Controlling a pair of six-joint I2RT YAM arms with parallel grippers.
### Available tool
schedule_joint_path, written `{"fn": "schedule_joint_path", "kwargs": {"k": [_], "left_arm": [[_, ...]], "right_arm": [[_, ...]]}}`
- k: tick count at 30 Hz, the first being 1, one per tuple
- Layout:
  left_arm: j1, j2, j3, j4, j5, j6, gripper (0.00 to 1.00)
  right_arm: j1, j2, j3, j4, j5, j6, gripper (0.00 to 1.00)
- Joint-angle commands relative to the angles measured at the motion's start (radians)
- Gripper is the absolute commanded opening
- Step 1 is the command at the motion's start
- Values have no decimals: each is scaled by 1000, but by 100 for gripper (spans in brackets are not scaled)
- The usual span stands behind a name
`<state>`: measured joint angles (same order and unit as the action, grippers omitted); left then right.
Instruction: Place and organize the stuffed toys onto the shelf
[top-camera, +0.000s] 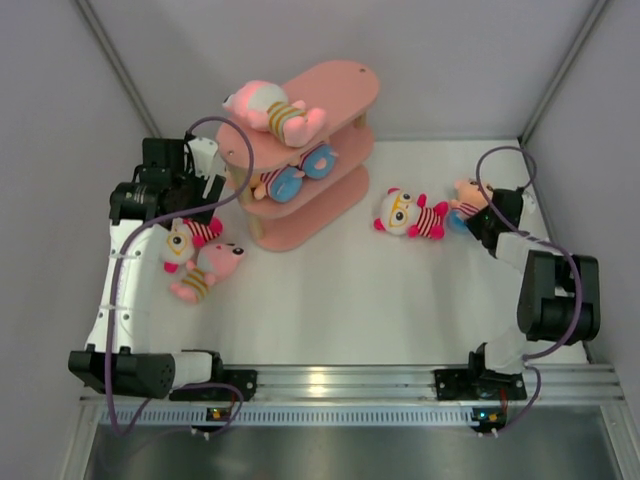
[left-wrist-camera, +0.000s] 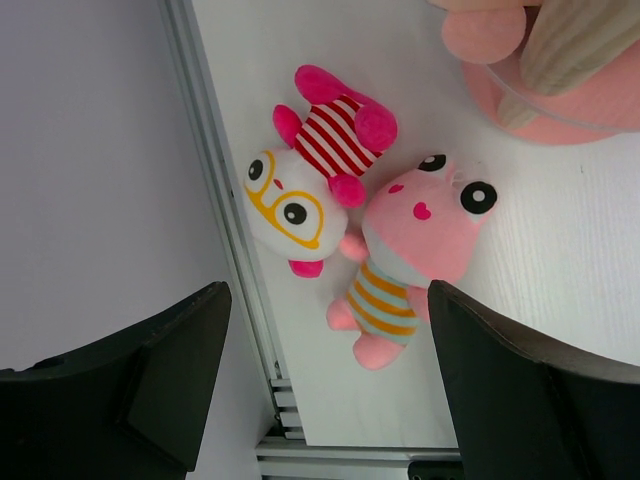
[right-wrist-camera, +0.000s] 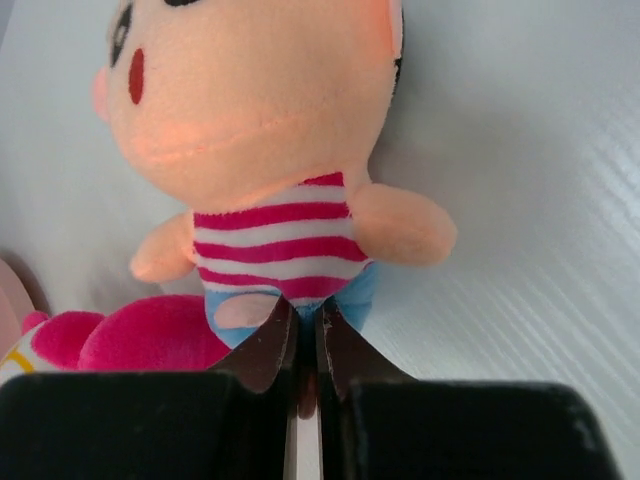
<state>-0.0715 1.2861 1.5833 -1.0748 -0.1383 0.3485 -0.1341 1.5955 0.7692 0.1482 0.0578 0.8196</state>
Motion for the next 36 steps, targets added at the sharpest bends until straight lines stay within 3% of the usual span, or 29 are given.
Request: {"fn": "schedule_joint_path", "kwargs": {"k": [1,6,11,14,17,26,36], "left_arm": [[7,7,43,0,-61,18,86],[24,27,32,3,-35,17,85],[27,38,53,3,11,6,85],[27,41,55,3,8,7,85],[27,39,55,3,8,14,85],[29,47,67,3,-17,14,85],[29,59,70,3,-18,9,85]], "right_arm": [[-12,-101,86,-18,30,-176,0],[-10,-277,269,-145,-212,-529,0],[10,-318,421,-354,-536,-773,0],[112,-295,478,-443,-631,-885,0],[210,-225,551,-487,-677,-902,0],[346,55,858,-556,-711,-838,0],[395,254,1045,-503,-668,-694,0]]}}
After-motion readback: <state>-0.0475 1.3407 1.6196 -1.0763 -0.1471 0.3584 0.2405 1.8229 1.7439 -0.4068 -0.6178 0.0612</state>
